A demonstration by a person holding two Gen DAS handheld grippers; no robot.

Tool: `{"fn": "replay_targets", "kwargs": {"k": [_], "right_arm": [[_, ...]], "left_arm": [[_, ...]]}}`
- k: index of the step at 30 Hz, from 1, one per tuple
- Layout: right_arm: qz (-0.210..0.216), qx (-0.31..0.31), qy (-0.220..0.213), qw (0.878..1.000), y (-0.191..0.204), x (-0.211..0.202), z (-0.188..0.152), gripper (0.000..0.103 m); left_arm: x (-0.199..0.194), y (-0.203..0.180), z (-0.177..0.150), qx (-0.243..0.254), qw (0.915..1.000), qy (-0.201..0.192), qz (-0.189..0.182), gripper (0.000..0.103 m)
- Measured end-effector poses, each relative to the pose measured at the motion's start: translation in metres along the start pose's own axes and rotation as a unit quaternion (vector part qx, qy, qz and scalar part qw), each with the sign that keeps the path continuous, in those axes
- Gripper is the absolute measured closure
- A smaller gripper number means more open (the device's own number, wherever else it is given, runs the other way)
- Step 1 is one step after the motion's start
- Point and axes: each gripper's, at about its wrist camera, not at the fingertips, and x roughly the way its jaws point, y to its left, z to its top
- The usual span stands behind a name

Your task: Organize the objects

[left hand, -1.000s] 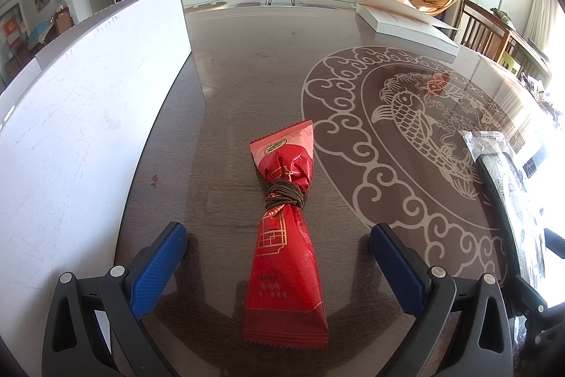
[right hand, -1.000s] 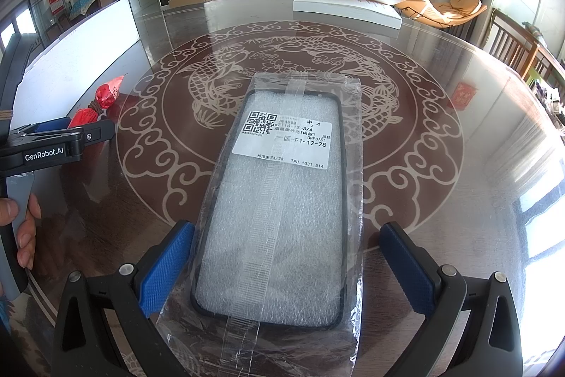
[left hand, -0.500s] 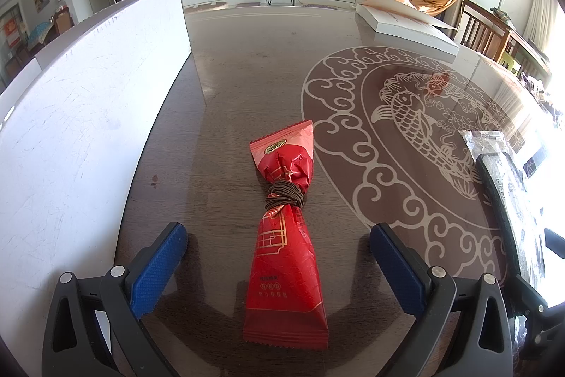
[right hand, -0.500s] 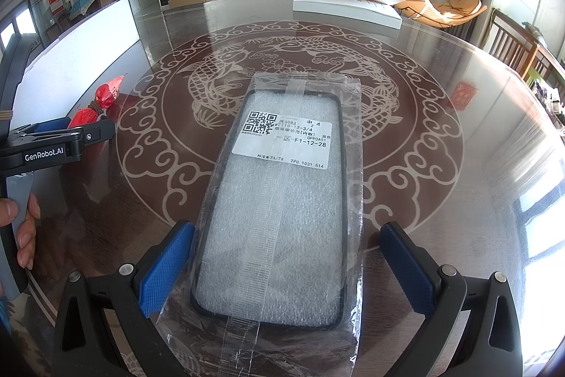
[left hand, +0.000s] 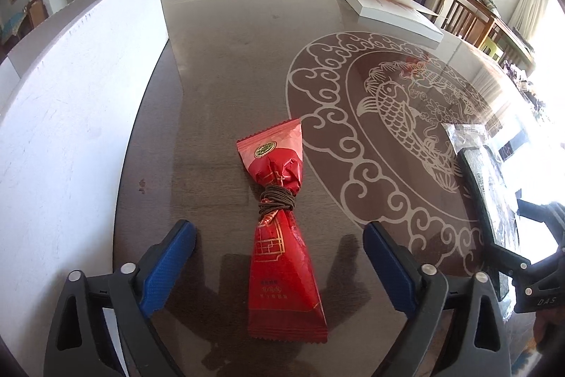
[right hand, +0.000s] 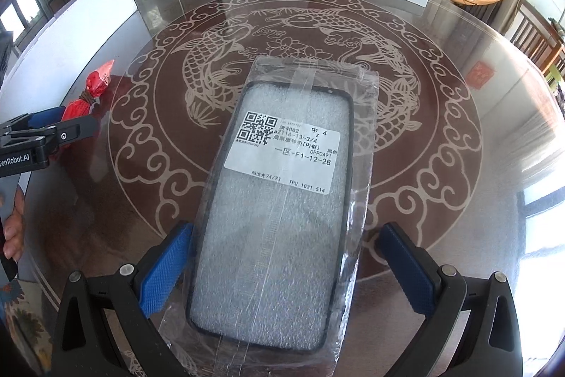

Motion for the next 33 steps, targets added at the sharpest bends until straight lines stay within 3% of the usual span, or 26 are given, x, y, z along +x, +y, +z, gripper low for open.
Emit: {"fn": "replay_targets", "kwargs": {"k": [1, 2, 3, 5, 9, 13, 16, 19, 21, 23, 27, 30, 31, 32, 33], "right_arm": [[0.008, 0.002, 0.003, 1.000, -0.001, 0.001, 0.006, 0.002], [0.008, -0.004, -0.002, 1.000, -0.001, 0.001, 0.010, 0.015], [-0.001, -0.018, -0.005, 1.000, 0.002, -0.001, 0.012, 0.024], [0.007, -0.022, -0.001, 1.000, 0.004, -0.007, 0.009, 0.026], [0.028, -0.005, -0.037, 0.999, 0.003, -0.035, -0.005, 0.026], [0.066, 0.007, -0.076, 0.995, 0.021, -0.073, 0.000, 0.026], [0.110, -0.011, -0.111, 0.988, 0.061, -0.105, 0.022, 0.026], [0.165, -0.054, -0.129, 0.976, 0.125, -0.129, 0.053, 0.026], [0.202, -0.093, -0.132, 0.966, 0.179, -0.138, 0.074, 0.026], [0.229, -0.131, -0.134, 0.955, 0.236, -0.143, 0.089, 0.026], [0.254, -0.198, -0.112, 0.940, 0.338, -0.129, 0.104, 0.026], [0.230, -0.234, -0.083, 0.941, 0.389, -0.097, 0.104, 0.025], [0.225, -0.241, -0.065, 0.942, 0.400, -0.083, 0.103, 0.025], [0.223, -0.247, -0.046, 0.942, 0.408, -0.070, 0.101, 0.024], [0.221, -0.250, -0.034, 0.942, 0.413, -0.060, 0.098, 0.024]], "left_arm": [[-0.002, -0.005, 0.000, 0.017, 0.9997, -0.007, 0.017, 0.057], [-0.004, -0.007, -0.001, 0.024, 0.9996, -0.011, 0.010, 0.085], [-0.006, -0.005, -0.002, 0.016, 0.9998, -0.012, -0.003, 0.084], [-0.013, -0.002, -0.011, 0.002, 0.9996, -0.024, -0.014, 0.085], [-0.051, 0.003, -0.032, -0.030, 0.9964, -0.066, -0.046, 0.085], [-0.118, 0.018, -0.044, -0.070, 0.9858, -0.120, -0.093, 0.085], [-0.177, 0.053, -0.050, -0.099, 0.9758, -0.167, -0.102, 0.085], [-0.212, 0.103, -0.052, -0.117, 0.9745, -0.184, -0.055, 0.085], [-0.217, 0.139, -0.054, -0.127, 0.9763, -0.176, 0.003, 0.085], [-0.208, 0.177, -0.059, -0.143, 0.9776, -0.145, 0.056, 0.085], [-0.180, 0.232, -0.076, -0.165, 0.9766, -0.070, 0.118, 0.085], [-0.165, 0.252, -0.089, -0.175, 0.9725, -0.030, 0.151, 0.081], [-0.162, 0.255, -0.093, -0.178, 0.9722, -0.021, 0.150, 0.073], [-0.159, 0.258, -0.096, -0.183, 0.9721, -0.017, 0.146, 0.055], [-0.158, 0.258, -0.099, -0.186, 0.9724, -0.017, 0.140, 0.044]]}}
